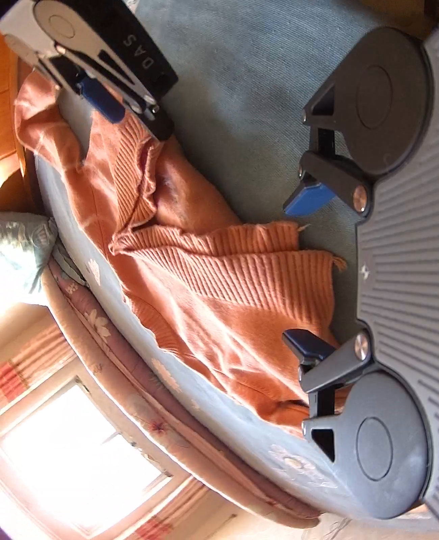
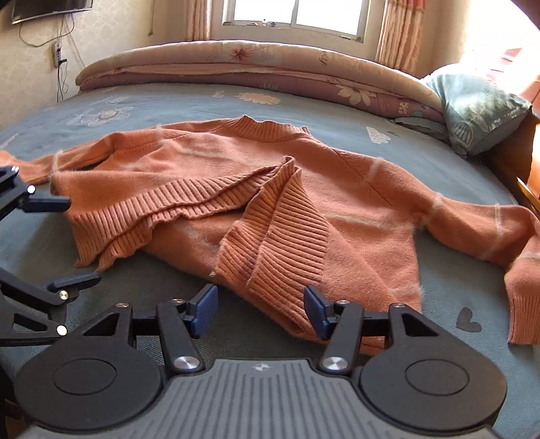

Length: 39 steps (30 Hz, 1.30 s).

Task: Fold clothes

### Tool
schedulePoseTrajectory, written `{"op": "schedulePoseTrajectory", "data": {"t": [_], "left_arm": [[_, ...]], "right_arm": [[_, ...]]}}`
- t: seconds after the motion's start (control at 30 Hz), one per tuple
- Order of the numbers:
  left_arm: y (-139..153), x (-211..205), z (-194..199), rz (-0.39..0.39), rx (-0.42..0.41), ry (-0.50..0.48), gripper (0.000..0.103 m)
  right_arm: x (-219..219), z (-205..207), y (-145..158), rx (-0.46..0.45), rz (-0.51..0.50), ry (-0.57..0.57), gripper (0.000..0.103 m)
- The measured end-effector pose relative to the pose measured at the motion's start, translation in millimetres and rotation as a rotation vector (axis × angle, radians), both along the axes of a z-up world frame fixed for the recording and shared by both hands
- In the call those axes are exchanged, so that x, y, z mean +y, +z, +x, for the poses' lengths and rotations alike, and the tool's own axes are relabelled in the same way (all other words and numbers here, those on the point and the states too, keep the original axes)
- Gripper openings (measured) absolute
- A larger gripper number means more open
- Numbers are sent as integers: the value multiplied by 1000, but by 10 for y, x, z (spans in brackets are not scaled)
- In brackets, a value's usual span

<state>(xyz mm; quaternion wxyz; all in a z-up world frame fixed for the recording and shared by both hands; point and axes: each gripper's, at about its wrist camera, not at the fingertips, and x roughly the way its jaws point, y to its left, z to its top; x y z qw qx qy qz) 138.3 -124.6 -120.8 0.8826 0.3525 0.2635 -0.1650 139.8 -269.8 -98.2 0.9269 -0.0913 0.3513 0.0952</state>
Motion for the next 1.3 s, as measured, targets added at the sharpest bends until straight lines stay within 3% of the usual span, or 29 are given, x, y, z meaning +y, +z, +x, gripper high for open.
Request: {"op": "schedulePoseTrajectory", "data": {"t": [0.07,0.23,0.5,0.63,0.77,0.87,0.9,1.0,1.07,1.13,1.3], "left_arm": [[-75,-75,23,8,-24,-37,75],[-157,-182,89,38,-105,-76,75],[-32,27,179,47,-149,47,77],[-1,75,148,45,-172,80,77],[8,45,115,73,-265,109,77],[19,55,176,54,-238,135,76],[14,54,186,51,-229,137,74],[-49,11,186,78,-218,109,64],[-55,15,192,66,-202,98,45],[-19,51,213,26,-170,107,30],[75,130,206,-24,-145,124,10]], "right_arm": [[70,21,-34,-12,-39,15,66],[168,128,-117,-46,-147,28,67],[40,112,36,-133,-214,-37,65],[34,138,-38,-90,-173,-34,65],[171,152,-154,-90,-220,-36,62],[199,183,-149,-100,-226,-64,60],[208,197,-154,-105,-236,-75,58],[254,233,-199,-87,-256,-73,41],[289,255,-256,-54,-261,-54,20],[276,231,-245,-62,-252,-56,15],[172,143,-87,-75,-227,-54,10]]}}
